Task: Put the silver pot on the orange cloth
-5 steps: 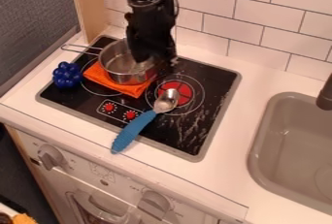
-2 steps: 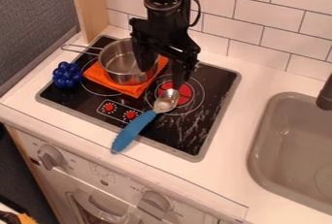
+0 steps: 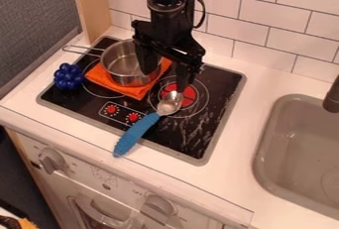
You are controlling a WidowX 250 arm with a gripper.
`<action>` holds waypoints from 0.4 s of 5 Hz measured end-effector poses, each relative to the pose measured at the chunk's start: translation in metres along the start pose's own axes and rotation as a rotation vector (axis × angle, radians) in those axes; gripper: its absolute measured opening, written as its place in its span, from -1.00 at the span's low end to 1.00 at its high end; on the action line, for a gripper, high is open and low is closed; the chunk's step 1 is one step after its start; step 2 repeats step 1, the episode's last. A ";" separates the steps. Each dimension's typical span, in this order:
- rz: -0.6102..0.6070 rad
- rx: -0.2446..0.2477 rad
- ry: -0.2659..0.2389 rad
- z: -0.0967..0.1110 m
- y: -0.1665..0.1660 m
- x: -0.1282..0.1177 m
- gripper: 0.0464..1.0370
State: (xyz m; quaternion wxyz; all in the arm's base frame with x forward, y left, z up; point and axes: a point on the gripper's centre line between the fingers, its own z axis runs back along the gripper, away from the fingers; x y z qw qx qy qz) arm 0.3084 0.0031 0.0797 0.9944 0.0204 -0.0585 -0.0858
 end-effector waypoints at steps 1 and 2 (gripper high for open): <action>0.000 0.000 -0.002 0.000 0.000 0.000 0.93; 0.000 0.000 -0.002 0.000 0.000 0.000 0.93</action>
